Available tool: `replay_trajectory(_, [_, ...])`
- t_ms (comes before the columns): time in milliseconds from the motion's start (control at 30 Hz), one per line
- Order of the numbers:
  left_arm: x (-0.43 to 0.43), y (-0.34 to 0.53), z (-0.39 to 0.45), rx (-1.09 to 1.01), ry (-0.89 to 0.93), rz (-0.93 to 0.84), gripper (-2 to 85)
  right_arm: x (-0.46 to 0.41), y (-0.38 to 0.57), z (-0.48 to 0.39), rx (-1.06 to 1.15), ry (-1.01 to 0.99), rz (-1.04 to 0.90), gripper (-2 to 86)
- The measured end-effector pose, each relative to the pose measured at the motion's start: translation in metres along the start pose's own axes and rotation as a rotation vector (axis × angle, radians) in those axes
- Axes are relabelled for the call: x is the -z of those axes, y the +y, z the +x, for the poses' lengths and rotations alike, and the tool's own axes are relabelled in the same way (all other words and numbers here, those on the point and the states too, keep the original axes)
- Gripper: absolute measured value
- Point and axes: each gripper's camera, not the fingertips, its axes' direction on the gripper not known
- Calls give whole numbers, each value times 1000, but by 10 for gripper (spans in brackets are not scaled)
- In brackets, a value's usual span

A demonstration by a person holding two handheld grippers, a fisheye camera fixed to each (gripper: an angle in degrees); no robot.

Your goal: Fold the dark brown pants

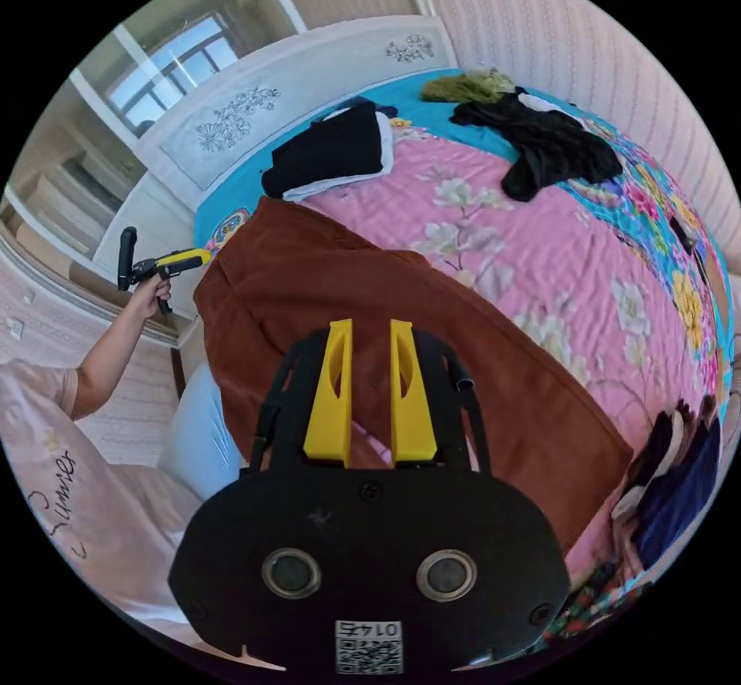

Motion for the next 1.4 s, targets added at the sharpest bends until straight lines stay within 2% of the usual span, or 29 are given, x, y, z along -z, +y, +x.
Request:
replay_trajectory(67, [-7,-29,-31,55,-41,-20,70,-35,-47,-16,73,41,-46,88])
replay_trajectory(167, [-20,-63,-71,129,-3,-48,89,-99,-104,-33,157,110,-160,92])
replay_trajectory(267, [-39,-82,-98,175,1,-126,122,-156,-139,-36,160,137,-243,95])
replay_trajectory(333, [-46,-88,-111,186,24,-182,131,-184,-149,-36,143,127,-282,90])
replay_trajectory(400, [-36,-90,-124,151,49,-178,129,-212,-153,-41,143,25,-334,53])
replay_trajectory(467, [-22,-89,-132,103,82,-149,108,-218,-152,-51,176,16,-327,26])
replay_trajectory(667, [34,-88,-142,1,69,-74,54,-187,-147,-81,370,61,-207,4])
replay_trajectory(767, [65,-89,-158,45,47,28,52,-159,-157,-80,358,75,-116,2])
replay_trajectory(833, [71,-92,-171,99,60,53,52,-163,-163,-77,344,85,-125,3])
replay_trajectory(967, [41,-93,-186,153,-63,-101,83,-220,-159,-66,215,135,-281,12])
replay_trajectory(1000, [49,-91,-195,171,-42,-82,90,-229,-154,-64,184,161,-309,18])
replay_trajectory(1133, [97,-82,-229,210,31,-39,88,-185,-131,-62,142,256,-114,48])
replay_trajectory(1200, [149,-55,-242,173,8,67,82,-127,-94,-61,126,294,101,57])
replay_trajectory(1300, [203,4,-256,196,29,165,81,-70,-22,-59,177,234,192,66])
replay_trajectory(1400, [232,82,-272,325,78,205,82,-31,74,-41,47,224,193,74])
